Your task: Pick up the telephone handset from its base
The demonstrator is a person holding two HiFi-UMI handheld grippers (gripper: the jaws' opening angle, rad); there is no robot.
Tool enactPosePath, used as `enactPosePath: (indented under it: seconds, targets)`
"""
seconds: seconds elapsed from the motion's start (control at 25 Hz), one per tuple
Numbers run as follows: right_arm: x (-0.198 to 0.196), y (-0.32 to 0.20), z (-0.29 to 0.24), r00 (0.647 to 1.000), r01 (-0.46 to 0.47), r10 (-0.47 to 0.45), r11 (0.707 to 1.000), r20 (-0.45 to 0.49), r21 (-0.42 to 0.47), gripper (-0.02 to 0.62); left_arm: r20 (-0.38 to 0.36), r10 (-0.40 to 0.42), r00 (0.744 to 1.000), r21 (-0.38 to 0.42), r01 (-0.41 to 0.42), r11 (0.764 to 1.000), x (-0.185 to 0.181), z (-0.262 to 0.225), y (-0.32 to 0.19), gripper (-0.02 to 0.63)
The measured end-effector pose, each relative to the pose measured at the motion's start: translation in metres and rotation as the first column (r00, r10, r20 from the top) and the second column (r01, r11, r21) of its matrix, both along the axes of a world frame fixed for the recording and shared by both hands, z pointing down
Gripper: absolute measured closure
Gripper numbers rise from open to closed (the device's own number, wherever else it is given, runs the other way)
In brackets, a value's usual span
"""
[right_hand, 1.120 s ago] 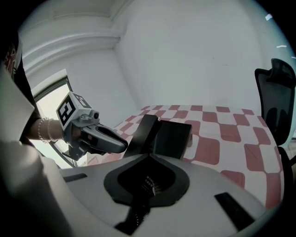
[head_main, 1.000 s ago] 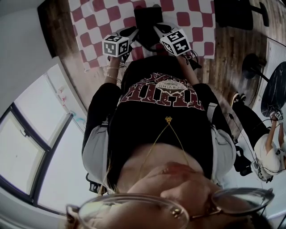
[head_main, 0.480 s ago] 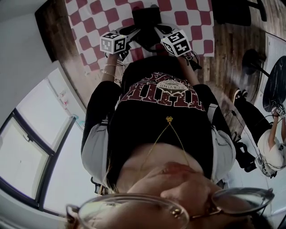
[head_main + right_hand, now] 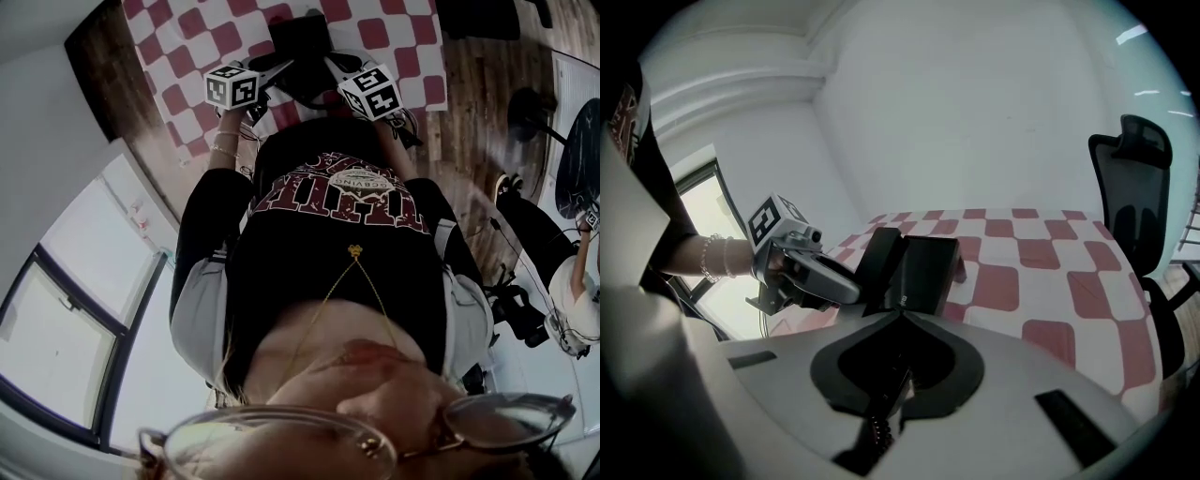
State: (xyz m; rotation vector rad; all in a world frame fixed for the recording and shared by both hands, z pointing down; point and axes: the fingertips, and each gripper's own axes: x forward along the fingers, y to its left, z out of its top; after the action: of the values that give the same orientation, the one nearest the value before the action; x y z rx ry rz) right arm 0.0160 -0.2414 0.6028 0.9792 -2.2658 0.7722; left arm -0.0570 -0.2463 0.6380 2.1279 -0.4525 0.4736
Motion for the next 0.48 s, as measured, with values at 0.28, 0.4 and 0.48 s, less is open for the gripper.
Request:
enactPosePath:
  seconds: [0.28,0.4,0.48]
  targets:
    - [0.0074,0.0044,0.0024,0.999,-0.033,0.033,0.999,-0.003,-0.012,0.575,-0.061,0.021,0.998,-0.061,-0.024,0.998,0.0002,0.0026,-0.002,0.469]
    - [0.0084,0.0057,0.0028,0.999,-0.041,0.041,0.999,-0.003,-0.014,0.575,-0.08,0.03,0.996,-0.079,-0.036,0.996,-0.0022,0.0025,-0.0021,0.471]
    - [0.0087,0.0058,0.0028,0.999,-0.046,0.046,0.999,-0.002,-0.013,0.575,-0.071,0.037,0.997,-0.072,-0.042,0.997,-0.0027,0.0022,-0.002,0.472]
